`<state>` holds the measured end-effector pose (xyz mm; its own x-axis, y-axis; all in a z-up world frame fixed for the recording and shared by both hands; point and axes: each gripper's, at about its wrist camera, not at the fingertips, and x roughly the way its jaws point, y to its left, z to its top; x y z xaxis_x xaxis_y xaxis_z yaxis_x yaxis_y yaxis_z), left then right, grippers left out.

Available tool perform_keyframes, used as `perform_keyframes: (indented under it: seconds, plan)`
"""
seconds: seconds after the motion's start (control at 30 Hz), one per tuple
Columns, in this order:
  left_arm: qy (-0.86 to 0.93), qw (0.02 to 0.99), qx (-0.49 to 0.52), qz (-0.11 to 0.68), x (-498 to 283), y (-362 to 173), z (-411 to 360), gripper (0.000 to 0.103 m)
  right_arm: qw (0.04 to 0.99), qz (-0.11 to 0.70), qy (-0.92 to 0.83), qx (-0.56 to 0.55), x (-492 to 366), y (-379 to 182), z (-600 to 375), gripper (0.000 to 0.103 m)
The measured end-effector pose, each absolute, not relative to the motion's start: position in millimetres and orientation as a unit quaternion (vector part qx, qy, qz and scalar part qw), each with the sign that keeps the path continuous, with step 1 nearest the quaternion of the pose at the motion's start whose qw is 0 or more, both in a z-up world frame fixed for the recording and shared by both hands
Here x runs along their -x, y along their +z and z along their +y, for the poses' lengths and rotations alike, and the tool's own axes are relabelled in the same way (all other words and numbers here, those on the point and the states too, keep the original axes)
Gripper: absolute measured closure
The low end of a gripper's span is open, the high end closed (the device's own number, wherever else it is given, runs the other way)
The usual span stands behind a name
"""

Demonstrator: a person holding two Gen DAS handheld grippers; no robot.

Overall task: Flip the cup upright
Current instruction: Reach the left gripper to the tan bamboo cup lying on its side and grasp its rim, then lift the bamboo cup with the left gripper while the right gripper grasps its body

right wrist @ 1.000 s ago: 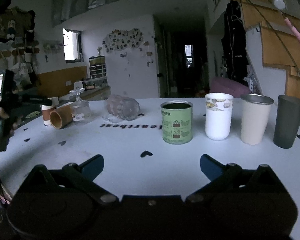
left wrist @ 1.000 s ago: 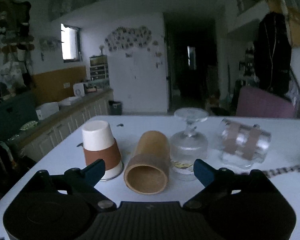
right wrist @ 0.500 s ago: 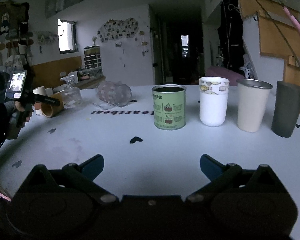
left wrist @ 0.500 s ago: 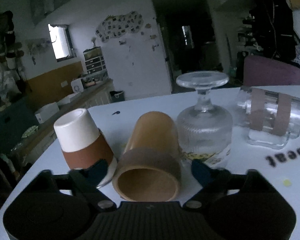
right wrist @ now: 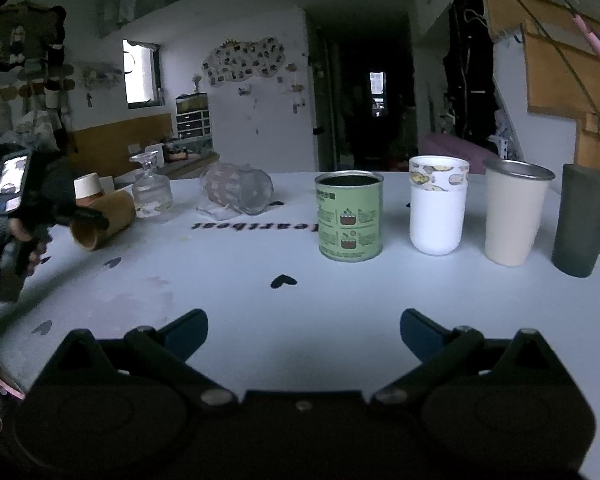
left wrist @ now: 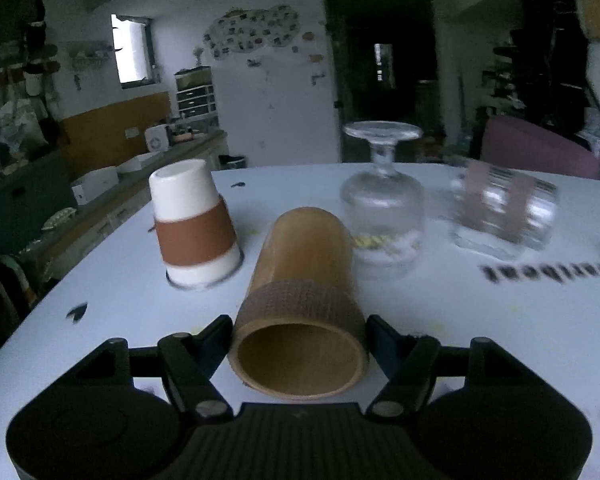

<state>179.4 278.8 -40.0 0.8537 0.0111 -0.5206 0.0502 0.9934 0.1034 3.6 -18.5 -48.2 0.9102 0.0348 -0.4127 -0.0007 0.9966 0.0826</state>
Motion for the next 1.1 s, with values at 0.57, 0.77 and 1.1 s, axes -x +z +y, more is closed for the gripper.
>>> perform_keyframes:
  seconds: [0.57,0.77,1.1]
  plan:
    - [-0.212,0.943,-0.115,0.229,-54.9,-45.7,185.0,0.031,0.975,0.21,0.02,-0.073,-25.6,-30.1,-18.7,0.0]
    - [-0.323,0.91,-0.15,0.211,-24.9,-49.2,148.7,0.031,0.973,0.215,0.031,-0.082,-45.1,-23.1,-12.6,0.0]
    - [-0.425,0.872,-0.174,0.172,-5.0,-64.4,115.4,0.029,0.949,0.295,0.03,-0.105,-91.8,-36.9,-18.8,0.0]
